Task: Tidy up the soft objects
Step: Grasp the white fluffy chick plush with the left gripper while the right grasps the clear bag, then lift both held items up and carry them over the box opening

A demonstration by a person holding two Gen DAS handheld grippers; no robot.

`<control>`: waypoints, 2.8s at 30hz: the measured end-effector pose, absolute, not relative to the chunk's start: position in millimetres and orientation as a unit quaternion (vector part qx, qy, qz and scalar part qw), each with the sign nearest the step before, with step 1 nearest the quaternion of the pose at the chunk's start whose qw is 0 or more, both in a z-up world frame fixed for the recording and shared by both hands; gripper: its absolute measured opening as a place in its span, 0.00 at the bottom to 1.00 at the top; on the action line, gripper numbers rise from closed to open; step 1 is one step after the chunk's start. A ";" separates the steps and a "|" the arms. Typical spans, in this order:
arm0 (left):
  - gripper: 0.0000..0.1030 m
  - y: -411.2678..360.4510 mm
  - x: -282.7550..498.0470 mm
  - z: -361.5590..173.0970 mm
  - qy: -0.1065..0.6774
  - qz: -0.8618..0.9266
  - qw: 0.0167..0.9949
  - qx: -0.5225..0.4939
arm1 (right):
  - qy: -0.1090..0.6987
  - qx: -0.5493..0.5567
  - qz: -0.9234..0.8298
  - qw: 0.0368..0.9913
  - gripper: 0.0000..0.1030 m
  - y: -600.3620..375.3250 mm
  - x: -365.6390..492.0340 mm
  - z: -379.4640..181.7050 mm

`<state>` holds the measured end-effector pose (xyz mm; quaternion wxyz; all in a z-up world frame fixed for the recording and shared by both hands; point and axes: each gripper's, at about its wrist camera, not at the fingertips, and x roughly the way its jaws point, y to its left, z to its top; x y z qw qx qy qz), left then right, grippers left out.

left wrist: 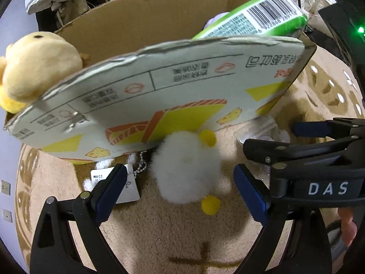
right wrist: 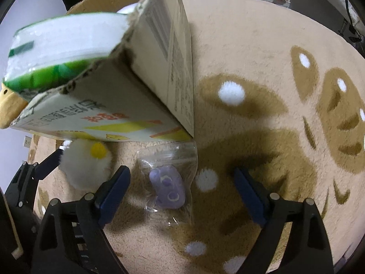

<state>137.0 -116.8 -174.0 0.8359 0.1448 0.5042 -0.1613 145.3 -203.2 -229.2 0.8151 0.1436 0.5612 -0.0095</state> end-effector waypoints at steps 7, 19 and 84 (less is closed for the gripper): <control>0.91 -115.4 144.5 -178.5 0.513 -0.156 0.833 0.137 | 0.566 0.135 -0.015 0.813 0.93 -191.2 156.2 -231.5; 0.88 -123.5 152.1 -181.5 0.499 -0.160 0.839 0.147 | 0.561 0.138 -0.024 0.816 0.93 -193.0 164.7 -245.2; 0.40 -51.4 70.2 -48.0 0.384 -0.112 0.914 0.067 | 0.425 0.102 0.038 0.899 0.12 -180.9 59.3 -129.8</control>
